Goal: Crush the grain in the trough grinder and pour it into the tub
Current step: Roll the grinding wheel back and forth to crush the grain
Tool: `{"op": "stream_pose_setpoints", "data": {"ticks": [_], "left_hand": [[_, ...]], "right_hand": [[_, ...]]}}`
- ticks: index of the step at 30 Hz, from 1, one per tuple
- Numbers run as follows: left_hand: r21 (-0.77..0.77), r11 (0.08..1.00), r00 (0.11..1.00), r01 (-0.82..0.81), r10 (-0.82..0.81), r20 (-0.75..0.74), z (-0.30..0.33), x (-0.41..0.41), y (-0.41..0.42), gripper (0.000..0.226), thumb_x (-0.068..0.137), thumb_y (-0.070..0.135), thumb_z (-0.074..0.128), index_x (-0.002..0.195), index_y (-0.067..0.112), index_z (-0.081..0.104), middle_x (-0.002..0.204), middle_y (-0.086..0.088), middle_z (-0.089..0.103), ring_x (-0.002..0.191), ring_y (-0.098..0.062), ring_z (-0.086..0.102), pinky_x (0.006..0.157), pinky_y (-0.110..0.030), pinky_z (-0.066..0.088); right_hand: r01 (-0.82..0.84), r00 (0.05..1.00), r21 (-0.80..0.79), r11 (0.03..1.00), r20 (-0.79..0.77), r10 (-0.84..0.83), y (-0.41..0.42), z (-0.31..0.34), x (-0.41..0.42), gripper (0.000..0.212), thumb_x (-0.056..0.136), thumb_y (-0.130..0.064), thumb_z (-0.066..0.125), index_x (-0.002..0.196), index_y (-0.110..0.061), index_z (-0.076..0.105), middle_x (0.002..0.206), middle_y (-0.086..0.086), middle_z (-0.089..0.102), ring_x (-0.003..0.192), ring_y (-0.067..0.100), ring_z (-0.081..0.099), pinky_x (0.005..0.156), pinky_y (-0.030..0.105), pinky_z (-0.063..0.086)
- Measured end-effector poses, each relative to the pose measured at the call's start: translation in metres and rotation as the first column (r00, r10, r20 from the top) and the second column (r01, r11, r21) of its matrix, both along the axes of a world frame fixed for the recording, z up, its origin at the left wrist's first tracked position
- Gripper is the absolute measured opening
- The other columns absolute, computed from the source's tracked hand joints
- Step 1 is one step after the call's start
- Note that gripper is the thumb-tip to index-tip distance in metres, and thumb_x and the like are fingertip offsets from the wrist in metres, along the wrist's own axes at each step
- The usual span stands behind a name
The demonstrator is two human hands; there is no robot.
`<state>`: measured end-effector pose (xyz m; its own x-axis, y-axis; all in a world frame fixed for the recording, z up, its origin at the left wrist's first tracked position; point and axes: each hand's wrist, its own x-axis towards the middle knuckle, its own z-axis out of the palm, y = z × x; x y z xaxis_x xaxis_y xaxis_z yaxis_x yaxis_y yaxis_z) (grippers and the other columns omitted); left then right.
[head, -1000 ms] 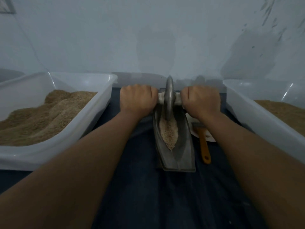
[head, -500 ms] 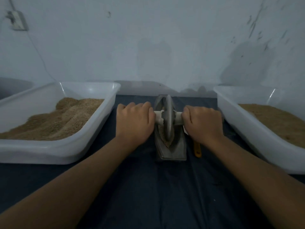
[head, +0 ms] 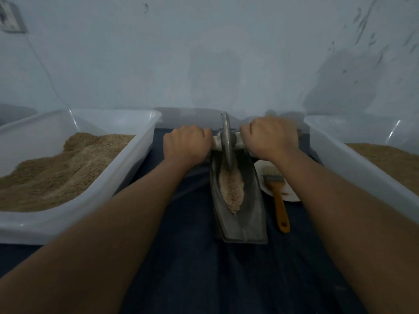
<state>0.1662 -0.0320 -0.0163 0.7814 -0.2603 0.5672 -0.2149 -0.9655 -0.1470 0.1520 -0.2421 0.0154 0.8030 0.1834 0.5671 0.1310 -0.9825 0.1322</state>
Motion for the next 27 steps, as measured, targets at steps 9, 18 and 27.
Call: {"op": "stream_pose_setpoints", "data": {"ticks": [9, 18, 27], "left_hand": [[0.03, 0.999, 0.993, 0.033, -0.036, 0.116, -0.003, -0.065, 0.0, 0.023, 0.098, 0.02, 0.027, 0.08, 0.02, 0.042, 0.074, -0.002, 0.057, 0.06, -0.022, 0.04, 0.061, -0.034, 0.025], [-0.157, 0.976, 0.956, 0.152, -0.104, 0.274, -0.012, -0.119, 0.01, 0.031, 0.104, 0.031, 0.027, 0.075, 0.028, 0.037, 0.064, 0.01, 0.042, 0.057, -0.018, 0.035, 0.063, -0.037, 0.023], [0.123, 0.992, 0.996, 0.011, -0.022, 0.085, 0.011, -0.022, -0.01, 0.021, 0.099, 0.013, 0.037, 0.08, 0.021, 0.041, 0.072, 0.0, 0.042, 0.066, -0.021, 0.043, 0.055, -0.027, 0.022]], "right_hand": [[0.038, 0.992, 0.069, 0.997, 0.115, -0.045, -0.002, -0.03, -0.063, 0.045, 0.097, -0.034, 0.015, 0.062, -0.021, 0.039, 0.055, -0.006, 0.037, 0.052, 0.023, 0.04, 0.052, 0.031, 0.026], [-0.142, 0.941, 0.07, 0.987, 0.318, 0.113, -0.006, -0.034, -0.114, 0.036, 0.099, -0.028, 0.035, 0.064, -0.024, 0.039, 0.055, -0.01, 0.031, 0.044, 0.016, 0.026, 0.05, 0.027, 0.006], [0.068, 0.998, 0.004, 0.998, 0.013, -0.068, -0.013, -0.026, -0.019, 0.034, 0.098, -0.027, 0.02, 0.071, -0.021, 0.039, 0.064, -0.004, 0.038, 0.056, 0.019, 0.035, 0.052, 0.032, 0.026]]}}
